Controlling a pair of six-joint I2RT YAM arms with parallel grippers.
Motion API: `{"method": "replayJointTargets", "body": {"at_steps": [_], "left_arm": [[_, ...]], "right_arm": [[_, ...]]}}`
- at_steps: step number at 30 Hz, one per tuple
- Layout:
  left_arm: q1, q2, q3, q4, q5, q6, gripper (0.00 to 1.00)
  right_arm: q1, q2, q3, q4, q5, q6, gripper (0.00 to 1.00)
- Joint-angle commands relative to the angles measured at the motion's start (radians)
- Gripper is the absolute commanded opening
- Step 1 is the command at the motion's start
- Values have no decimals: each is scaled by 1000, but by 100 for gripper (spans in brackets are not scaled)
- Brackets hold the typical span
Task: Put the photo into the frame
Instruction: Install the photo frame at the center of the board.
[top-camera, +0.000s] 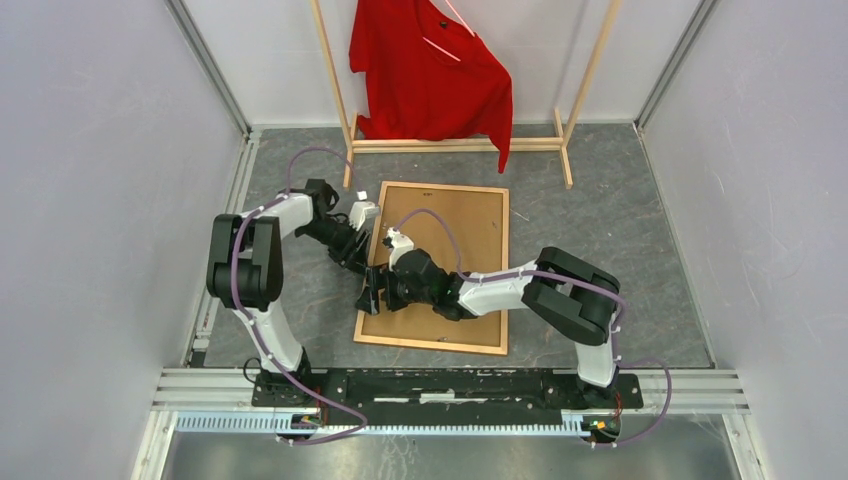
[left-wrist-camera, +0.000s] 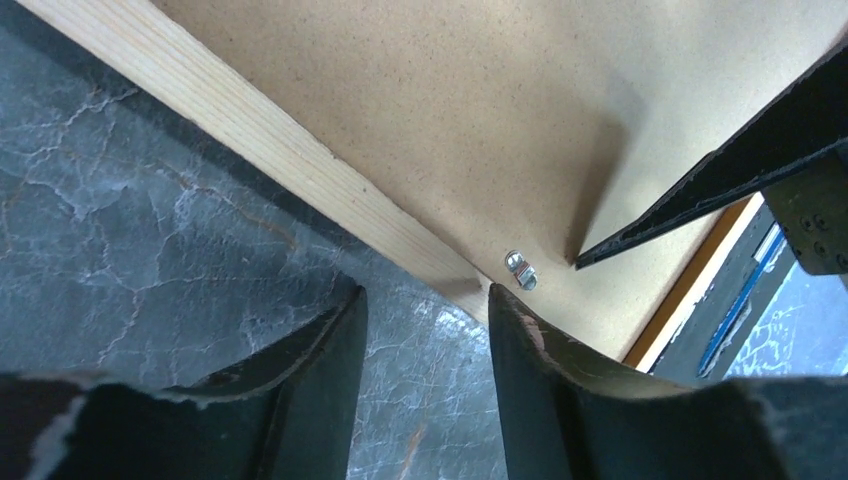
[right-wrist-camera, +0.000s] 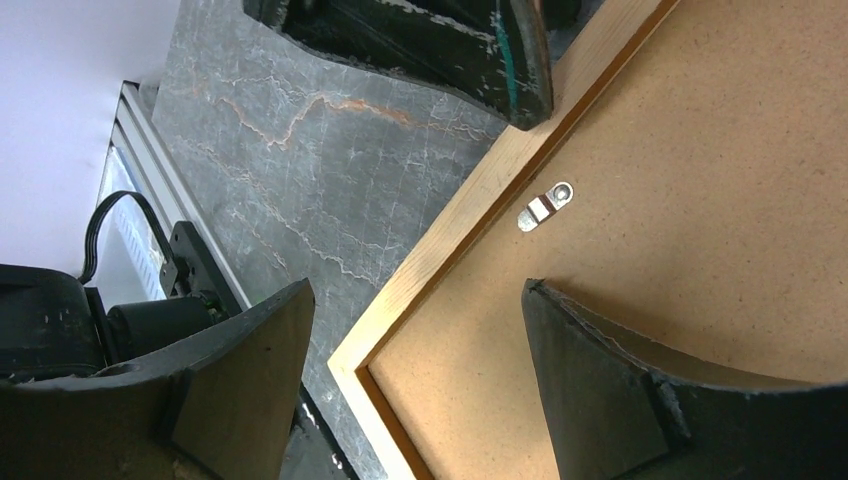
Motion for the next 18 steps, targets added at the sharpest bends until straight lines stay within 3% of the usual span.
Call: {"method": "replayJointTargets", "body": {"at_steps": [1,10,18], "left_arm": [[-16,35,36,10,-23,1,53],[-18,56,29,14,-40,1,35],[-18,64,21,14,-41,5,29]], "right_arm": [[-5,32,29,31,-9,9,84],[-6,55,54,24,-19,10,84],[-14,67,62,17,-7,8,84]]}}
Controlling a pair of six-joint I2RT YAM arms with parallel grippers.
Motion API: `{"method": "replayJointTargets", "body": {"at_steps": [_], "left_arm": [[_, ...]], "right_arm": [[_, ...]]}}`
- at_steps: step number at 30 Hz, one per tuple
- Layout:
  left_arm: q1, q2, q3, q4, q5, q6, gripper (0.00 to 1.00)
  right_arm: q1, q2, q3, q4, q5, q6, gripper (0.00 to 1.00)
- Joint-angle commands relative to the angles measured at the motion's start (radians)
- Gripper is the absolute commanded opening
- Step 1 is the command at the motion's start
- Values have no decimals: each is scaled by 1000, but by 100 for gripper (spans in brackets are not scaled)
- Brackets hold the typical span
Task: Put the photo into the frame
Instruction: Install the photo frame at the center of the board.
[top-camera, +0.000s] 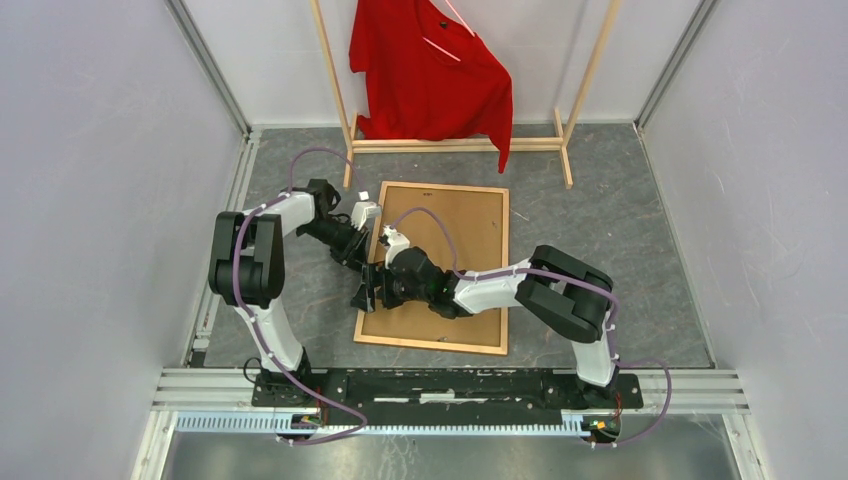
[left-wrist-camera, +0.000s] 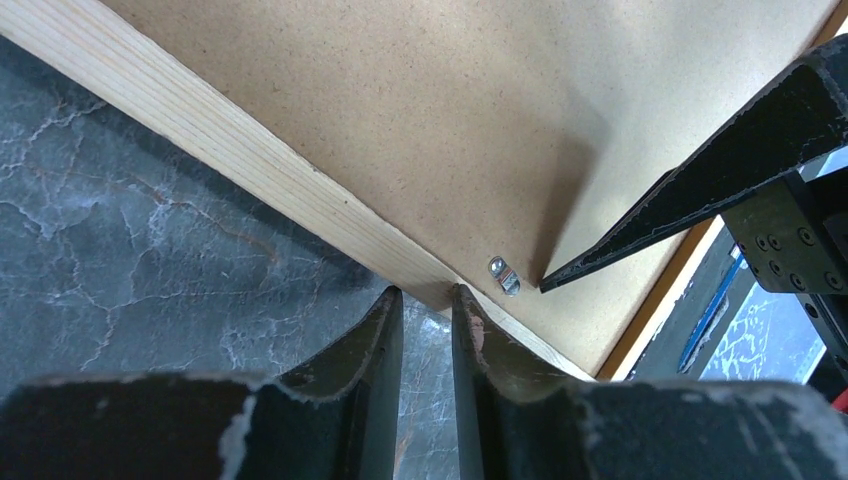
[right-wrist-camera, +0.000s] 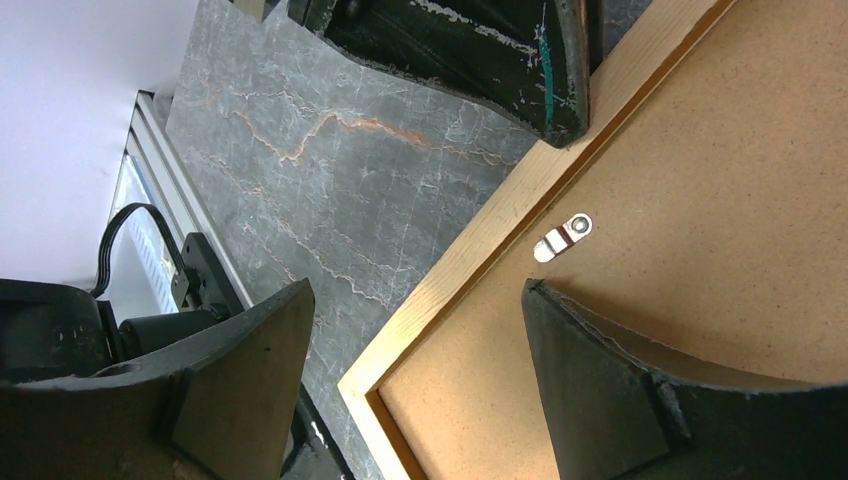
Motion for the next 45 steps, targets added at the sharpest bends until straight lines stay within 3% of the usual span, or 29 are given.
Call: {"method": "replayJointTargets", "body": {"at_steps": [1,29,38,45], "left_arm": [[-5,33,0,38,-53,7,28],[-5,43,-20,39,-48,23,25],[-6,45,-21,34,-69,33,24],[-5,45,-14,29,-66,31,23]], "right_arm": [[-9,27,24,-12,13,-2,84],[-38,74,83,-28,15,-36,84],[-85,-86,-30,7,-5,-72,84],[-77,-70,-45,20,-38,-52,84]]}}
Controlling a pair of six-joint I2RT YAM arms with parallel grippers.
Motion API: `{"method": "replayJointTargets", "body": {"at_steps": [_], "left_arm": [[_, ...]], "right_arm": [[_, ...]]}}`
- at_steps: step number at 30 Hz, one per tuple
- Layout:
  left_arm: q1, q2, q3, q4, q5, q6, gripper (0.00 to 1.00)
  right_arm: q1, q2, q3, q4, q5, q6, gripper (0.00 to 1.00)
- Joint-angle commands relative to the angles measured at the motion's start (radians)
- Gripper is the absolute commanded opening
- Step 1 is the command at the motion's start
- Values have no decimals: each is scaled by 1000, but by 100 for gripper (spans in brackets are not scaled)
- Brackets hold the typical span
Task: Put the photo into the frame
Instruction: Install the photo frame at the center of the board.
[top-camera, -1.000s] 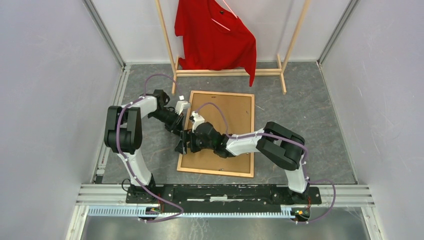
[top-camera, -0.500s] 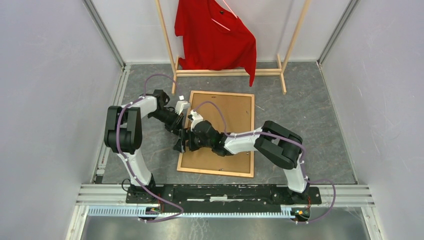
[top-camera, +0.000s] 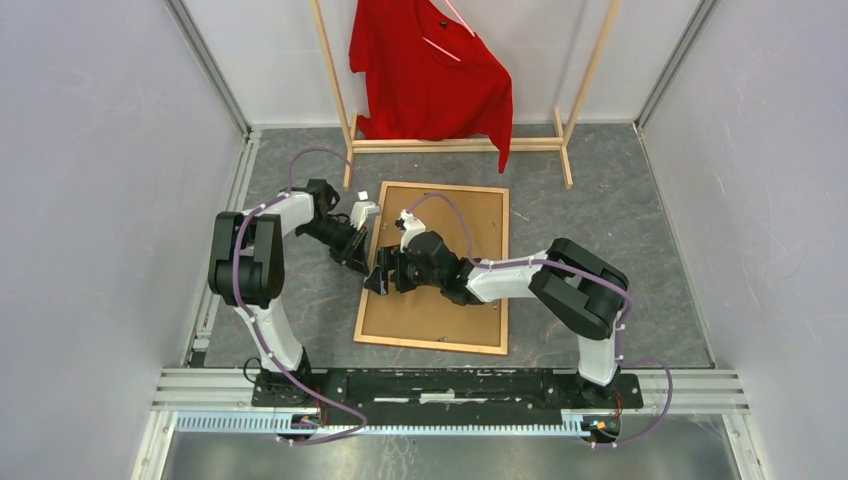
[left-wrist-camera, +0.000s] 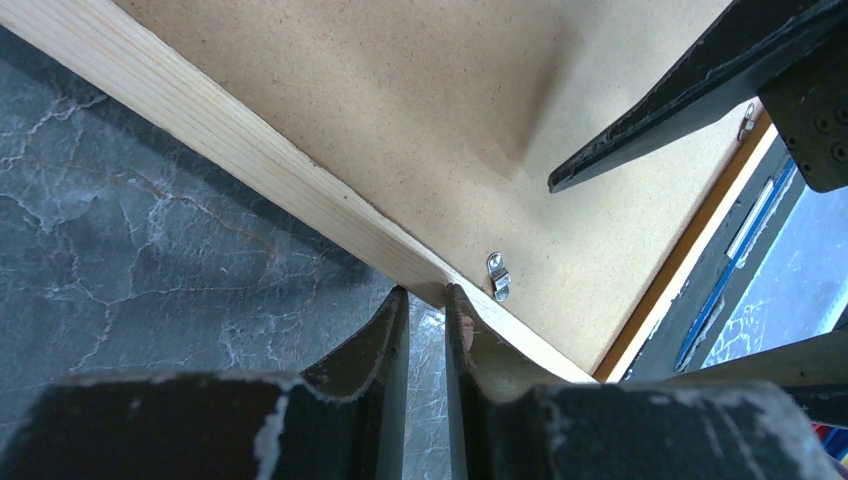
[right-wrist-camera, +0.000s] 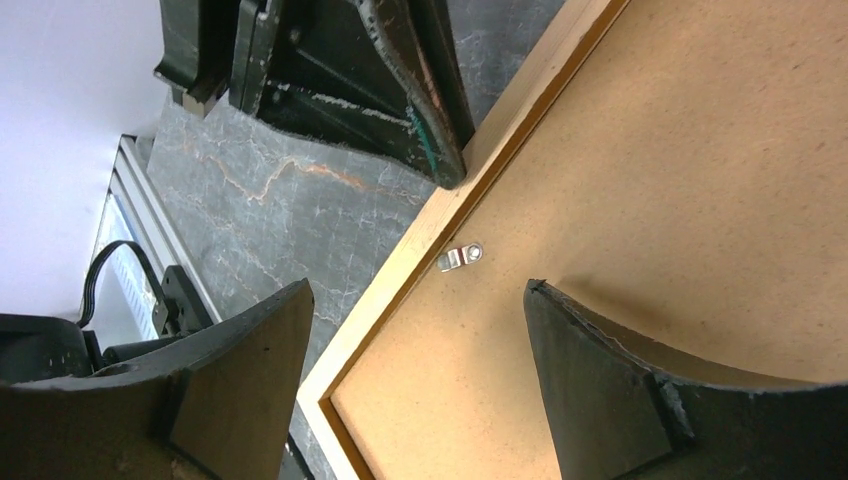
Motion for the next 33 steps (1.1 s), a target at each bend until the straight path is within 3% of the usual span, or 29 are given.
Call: {"method": "replayJointTargets", "body": {"at_steps": [1,33], "left_arm": [[-8,44,-13,34,-70,31,23],[-9,44,-10,31,-71,28,20]], "right_arm": [[21,-1,-5,39,-18,-3,84],[60,121,112,19,-16,35,84]]}}
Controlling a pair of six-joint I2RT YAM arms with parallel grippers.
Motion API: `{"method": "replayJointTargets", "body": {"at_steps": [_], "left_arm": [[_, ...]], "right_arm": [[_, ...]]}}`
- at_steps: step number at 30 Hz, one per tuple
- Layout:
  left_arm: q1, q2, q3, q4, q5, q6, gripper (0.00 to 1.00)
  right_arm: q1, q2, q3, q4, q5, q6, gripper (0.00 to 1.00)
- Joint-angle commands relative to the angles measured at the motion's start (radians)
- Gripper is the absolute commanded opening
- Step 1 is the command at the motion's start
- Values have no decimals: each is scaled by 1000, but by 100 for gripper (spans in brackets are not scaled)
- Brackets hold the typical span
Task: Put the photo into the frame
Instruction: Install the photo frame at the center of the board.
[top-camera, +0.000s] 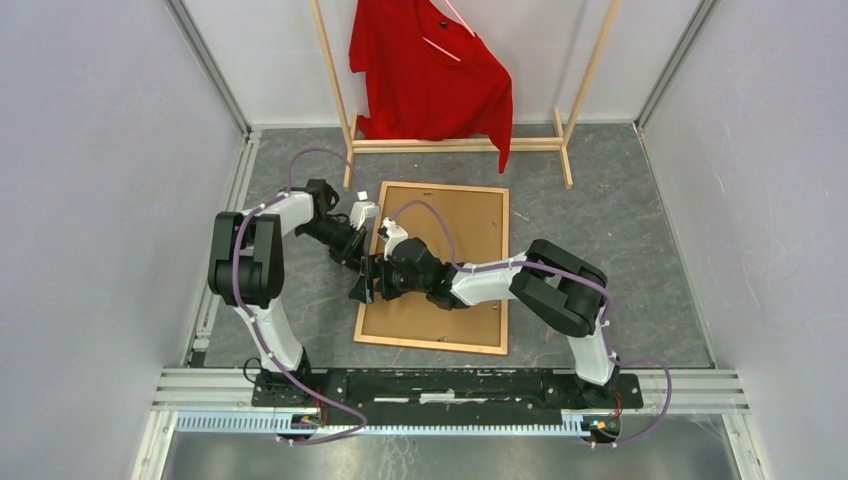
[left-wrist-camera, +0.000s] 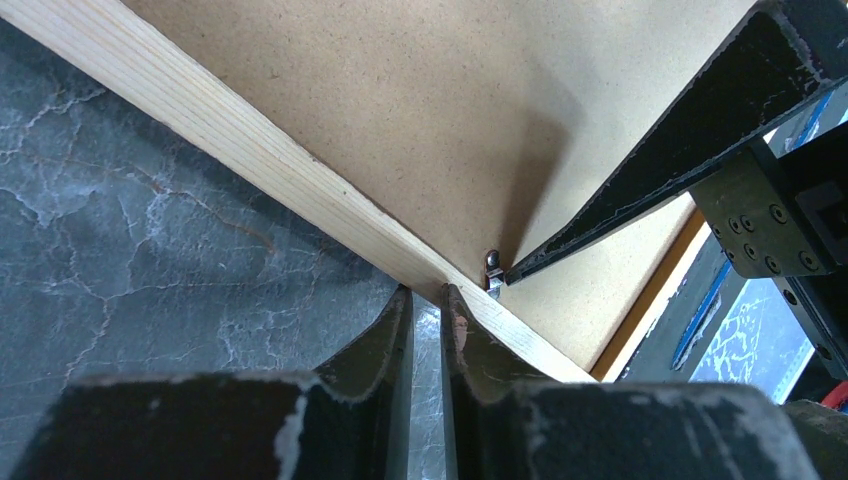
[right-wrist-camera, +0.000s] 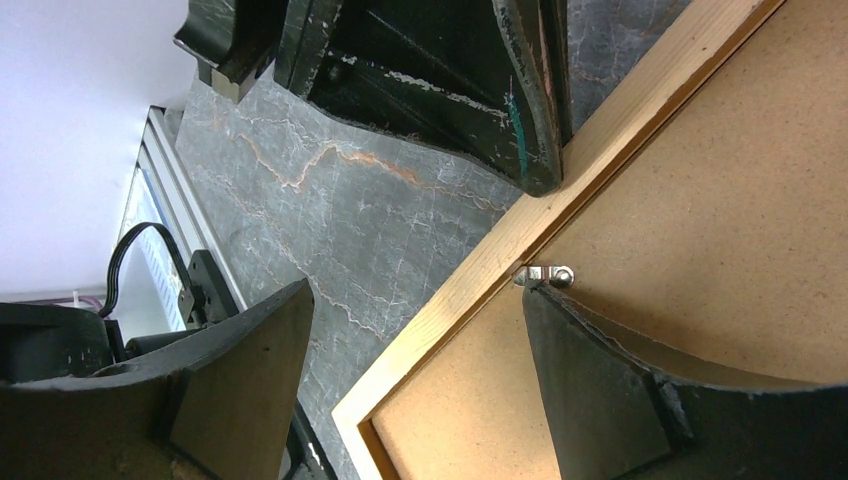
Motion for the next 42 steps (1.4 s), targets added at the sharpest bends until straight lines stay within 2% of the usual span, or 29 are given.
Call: {"method": "replayJointTargets", "body": {"at_steps": [1,24,32,36,40,42], "left_arm": [[-12,44,-13,39,-72,29,20],[-12,36,-9,23,-94,42,18],[-10,34,35,-21,-102,46,18],[4,33,128,-92,-73,58,28],[8,62,221,-96,-55,22,41],[7,109,292,-91,-39,-10,43]], "right_arm": [[5,21,27,-6,24,1,85],[-4,25,44,4,57,-39,84],[-30,-78,-17,87,-26,-27,86],[-67,-181,-63,104,-50,-22,89],[-113,-244,-82,71,-42,-53,94],[-142,-258,-84,48,-37,-73,97]]}}
